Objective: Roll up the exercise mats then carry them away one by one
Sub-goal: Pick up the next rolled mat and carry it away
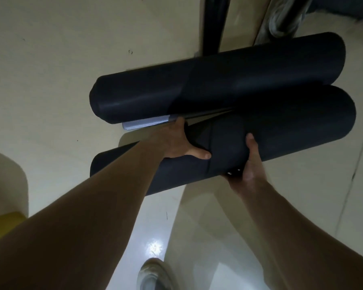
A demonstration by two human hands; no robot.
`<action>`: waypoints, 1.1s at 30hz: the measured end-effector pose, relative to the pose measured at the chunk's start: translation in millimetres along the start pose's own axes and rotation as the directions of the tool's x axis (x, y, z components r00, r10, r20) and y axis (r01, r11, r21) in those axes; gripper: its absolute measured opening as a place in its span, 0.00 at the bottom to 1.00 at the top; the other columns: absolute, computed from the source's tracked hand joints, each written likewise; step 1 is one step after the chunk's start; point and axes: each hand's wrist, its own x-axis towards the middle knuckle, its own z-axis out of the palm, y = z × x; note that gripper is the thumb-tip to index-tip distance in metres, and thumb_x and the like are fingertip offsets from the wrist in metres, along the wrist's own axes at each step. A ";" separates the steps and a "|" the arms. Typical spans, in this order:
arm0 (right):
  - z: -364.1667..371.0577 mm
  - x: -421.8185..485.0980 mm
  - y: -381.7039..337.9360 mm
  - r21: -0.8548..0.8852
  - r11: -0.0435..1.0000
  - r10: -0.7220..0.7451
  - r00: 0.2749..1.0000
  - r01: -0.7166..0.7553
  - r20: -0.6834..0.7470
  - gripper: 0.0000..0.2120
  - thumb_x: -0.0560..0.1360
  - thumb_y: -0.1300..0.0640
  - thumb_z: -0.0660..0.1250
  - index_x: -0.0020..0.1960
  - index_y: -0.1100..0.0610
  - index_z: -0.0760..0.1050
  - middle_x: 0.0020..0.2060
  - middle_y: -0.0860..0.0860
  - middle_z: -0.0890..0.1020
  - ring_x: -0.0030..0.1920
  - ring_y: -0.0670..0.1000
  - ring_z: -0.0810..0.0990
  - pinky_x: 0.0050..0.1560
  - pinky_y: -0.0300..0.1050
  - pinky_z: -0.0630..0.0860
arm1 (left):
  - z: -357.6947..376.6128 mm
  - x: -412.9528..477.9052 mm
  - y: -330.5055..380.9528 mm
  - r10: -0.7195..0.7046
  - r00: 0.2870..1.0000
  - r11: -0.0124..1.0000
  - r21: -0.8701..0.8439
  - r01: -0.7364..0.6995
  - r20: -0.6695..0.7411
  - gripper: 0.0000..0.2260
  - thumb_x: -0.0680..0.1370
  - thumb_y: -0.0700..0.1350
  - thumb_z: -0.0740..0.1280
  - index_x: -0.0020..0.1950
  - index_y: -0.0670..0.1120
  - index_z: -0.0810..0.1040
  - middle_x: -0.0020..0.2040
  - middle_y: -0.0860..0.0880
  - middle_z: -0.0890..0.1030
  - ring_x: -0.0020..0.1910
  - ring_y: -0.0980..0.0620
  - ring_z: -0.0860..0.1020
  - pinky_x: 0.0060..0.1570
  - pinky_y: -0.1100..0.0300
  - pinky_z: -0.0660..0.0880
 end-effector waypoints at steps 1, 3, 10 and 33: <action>-2.6 -5.5 0.5 -0.012 1.000 0.004 1.000 -0.004 -0.007 0.59 0.42 0.33 0.85 0.71 0.49 0.76 0.60 0.54 0.85 0.59 0.62 0.85 0.54 0.66 0.83 | 3.1 -8.1 -0.3 0.000 1.000 1.000 -0.027 0.000 -0.007 0.54 0.59 0.73 0.76 0.77 0.51 0.60 0.73 0.47 0.71 0.67 0.42 0.73 0.60 0.47 0.71; -7.6 -25.7 7.1 -0.069 0.997 0.022 1.000 -0.022 -0.002 0.60 0.42 0.33 0.85 0.72 0.49 0.75 0.61 0.54 0.86 0.58 0.62 0.85 0.55 0.65 0.83 | 12.2 -32.3 -9.7 -0.017 1.000 0.997 -0.071 0.017 0.003 0.52 0.58 0.74 0.76 0.73 0.51 0.63 0.68 0.48 0.75 0.63 0.43 0.75 0.54 0.49 0.71; 27.6 -158.3 53.9 -0.360 0.933 0.055 0.984 0.009 0.167 0.44 0.57 0.40 0.84 0.70 0.50 0.76 0.61 0.52 0.86 0.60 0.57 0.85 0.55 0.58 0.83 | 30.5 -203.2 -92.0 -0.186 0.982 0.909 -0.384 0.162 -0.028 0.46 0.54 0.76 0.75 0.63 0.54 0.64 0.55 0.51 0.78 0.53 0.45 0.78 0.54 0.46 0.77; 355.0 -660.9 599.5 -0.764 0.615 0.453 0.704 0.196 0.546 0.46 0.61 0.38 0.85 0.74 0.49 0.73 0.63 0.53 0.85 0.60 0.60 0.86 0.60 0.63 0.82 | -5.7 -792.6 -663.7 -0.654 0.701 0.448 -0.893 0.055 -0.285 0.36 0.55 0.68 0.78 0.60 0.61 0.76 0.52 0.61 0.82 0.55 0.53 0.79 0.53 0.58 0.71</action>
